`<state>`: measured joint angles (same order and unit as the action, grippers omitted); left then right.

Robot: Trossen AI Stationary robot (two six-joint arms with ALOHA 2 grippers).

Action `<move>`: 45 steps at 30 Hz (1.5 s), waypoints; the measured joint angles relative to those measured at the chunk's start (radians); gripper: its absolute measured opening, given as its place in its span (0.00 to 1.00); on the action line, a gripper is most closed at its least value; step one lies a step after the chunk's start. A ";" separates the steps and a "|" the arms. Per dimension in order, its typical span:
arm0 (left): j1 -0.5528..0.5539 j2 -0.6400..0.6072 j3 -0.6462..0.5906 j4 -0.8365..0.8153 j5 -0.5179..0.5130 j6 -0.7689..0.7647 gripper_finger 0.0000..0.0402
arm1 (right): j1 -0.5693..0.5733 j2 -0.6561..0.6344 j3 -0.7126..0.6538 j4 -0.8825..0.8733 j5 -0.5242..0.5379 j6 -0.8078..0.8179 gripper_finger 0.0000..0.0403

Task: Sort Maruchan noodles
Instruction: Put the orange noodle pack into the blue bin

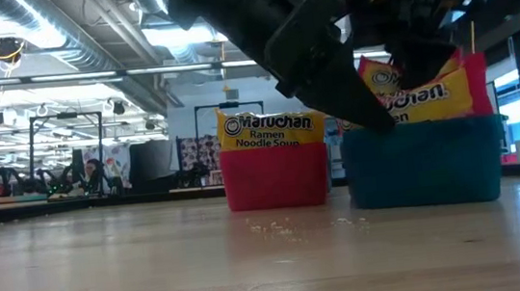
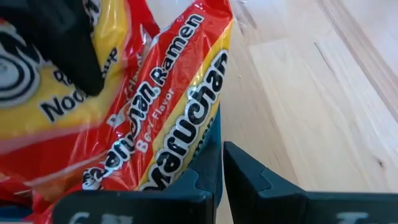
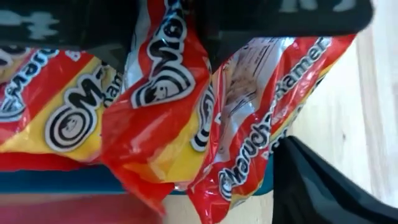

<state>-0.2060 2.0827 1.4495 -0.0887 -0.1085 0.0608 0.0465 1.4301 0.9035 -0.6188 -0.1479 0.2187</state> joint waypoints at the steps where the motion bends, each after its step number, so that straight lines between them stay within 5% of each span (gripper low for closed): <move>1: 0.000 0.000 0.000 0.000 0.000 0.000 0.04 | -0.002 0.008 0.000 0.007 0.001 -0.009 0.16; 13: -0.003 0.001 0.000 0.015 0.002 0.003 0.04 | -0.001 0.059 0.000 0.095 0.013 -0.093 0.17; 24: -0.003 0.002 0.000 0.020 -0.002 0.012 0.04 | -0.002 0.077 0.001 0.115 0.054 -0.137 0.49; 30: -0.013 -0.056 0.002 -0.037 -0.045 0.003 0.04 | 0.013 0.011 0.077 -0.071 0.068 -0.122 0.53; 38: -0.048 -0.108 0.002 -0.201 -0.161 -0.026 0.04 | 0.029 -0.075 0.098 -0.096 0.070 -0.110 0.49; 45: -0.057 -0.106 -0.084 -0.103 -0.187 -0.030 0.04 | 0.081 -0.208 0.068 -0.024 0.210 -0.132 0.20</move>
<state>-0.2630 1.9765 1.3655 -0.1920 -0.2959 0.0307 0.1274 1.2225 0.9713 -0.6428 0.0620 0.0872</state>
